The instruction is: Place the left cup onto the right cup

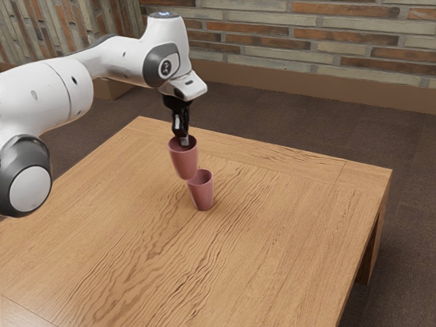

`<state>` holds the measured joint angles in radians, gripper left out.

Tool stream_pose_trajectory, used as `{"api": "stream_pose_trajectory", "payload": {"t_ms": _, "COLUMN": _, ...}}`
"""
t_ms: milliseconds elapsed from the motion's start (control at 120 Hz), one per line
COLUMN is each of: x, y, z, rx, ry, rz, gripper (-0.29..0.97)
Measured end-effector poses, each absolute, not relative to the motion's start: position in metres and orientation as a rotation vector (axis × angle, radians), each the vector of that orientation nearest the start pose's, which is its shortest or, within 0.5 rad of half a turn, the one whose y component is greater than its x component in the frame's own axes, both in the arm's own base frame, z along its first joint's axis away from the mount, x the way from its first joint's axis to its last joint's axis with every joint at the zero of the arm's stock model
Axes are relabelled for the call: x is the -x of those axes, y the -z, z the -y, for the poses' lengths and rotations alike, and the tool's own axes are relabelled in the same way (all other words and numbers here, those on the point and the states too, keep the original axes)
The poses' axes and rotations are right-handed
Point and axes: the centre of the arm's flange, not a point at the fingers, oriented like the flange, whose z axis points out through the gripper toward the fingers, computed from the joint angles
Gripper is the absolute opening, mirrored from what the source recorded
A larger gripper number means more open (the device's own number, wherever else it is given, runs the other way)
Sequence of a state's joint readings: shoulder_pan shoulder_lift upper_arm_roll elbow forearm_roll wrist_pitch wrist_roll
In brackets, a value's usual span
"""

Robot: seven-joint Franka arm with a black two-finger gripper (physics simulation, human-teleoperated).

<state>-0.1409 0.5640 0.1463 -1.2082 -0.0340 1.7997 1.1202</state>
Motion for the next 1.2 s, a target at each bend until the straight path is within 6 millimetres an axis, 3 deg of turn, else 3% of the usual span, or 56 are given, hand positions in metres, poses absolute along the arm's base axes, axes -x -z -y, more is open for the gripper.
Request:
{"api": "stream_pose_trajectory", "payload": {"t_ms": 542, "x": -0.734, "y": -0.444, "z": 0.038, "rx": 2.567, "ry": 0.013, "rz": -1.689, "gripper": -0.11}}
{"api": "stream_pose_trajectory", "payload": {"t_ms": 1200, "x": -0.748, "y": -0.427, "z": 0.04, "rx": 2.534, "ry": 0.022, "rz": -1.711, "gripper": -0.11}}
